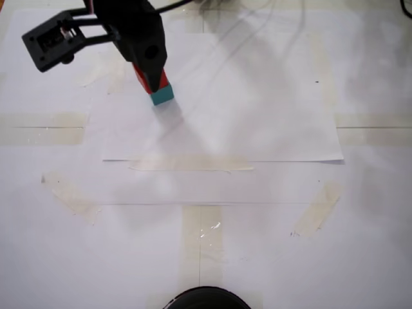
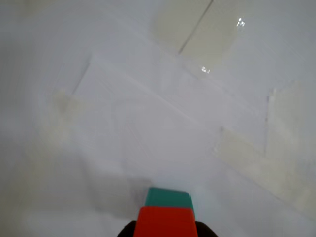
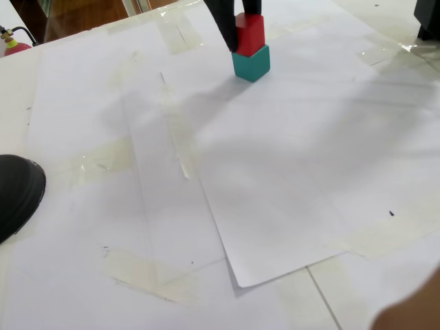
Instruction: Put the red cube on the top of the blue cube.
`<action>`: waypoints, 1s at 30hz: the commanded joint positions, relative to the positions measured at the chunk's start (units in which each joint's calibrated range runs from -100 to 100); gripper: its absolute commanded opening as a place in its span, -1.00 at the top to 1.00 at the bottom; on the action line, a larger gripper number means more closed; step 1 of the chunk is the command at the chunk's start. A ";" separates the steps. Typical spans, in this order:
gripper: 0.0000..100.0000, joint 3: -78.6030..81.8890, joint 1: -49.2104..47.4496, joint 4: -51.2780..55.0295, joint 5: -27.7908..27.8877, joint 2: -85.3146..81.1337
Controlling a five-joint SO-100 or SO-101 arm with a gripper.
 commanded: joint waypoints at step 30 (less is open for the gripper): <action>0.82 2.55 -0.70 0.34 0.83 -5.15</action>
